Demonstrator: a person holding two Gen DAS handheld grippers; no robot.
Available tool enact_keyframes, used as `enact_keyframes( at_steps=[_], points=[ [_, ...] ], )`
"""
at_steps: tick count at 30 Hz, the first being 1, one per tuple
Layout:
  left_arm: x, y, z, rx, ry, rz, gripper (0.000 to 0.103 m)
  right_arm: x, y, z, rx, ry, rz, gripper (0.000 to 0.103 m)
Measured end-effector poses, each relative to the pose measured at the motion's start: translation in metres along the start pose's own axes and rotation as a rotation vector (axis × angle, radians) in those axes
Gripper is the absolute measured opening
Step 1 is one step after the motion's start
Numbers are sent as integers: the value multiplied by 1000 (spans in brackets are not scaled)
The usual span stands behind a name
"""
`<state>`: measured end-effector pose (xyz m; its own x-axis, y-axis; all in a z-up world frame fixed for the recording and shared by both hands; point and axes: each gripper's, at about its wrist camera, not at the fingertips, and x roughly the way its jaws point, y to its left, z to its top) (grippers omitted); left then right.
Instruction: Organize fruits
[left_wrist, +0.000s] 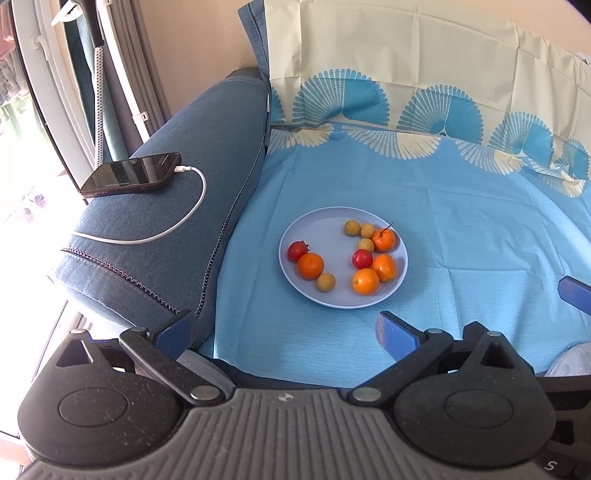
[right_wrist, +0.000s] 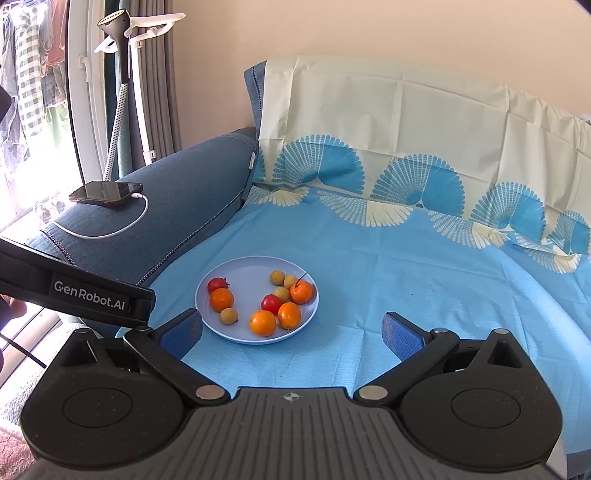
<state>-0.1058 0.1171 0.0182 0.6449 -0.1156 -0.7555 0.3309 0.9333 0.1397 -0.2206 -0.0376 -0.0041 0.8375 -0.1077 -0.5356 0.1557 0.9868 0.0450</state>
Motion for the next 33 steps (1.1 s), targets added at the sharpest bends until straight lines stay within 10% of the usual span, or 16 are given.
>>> enact_keyframes(
  at_steps=[33],
  points=[
    [2, -2, -5, 11, 16, 8, 103, 2, -2, -4, 14, 4, -2, 102]
  ],
)
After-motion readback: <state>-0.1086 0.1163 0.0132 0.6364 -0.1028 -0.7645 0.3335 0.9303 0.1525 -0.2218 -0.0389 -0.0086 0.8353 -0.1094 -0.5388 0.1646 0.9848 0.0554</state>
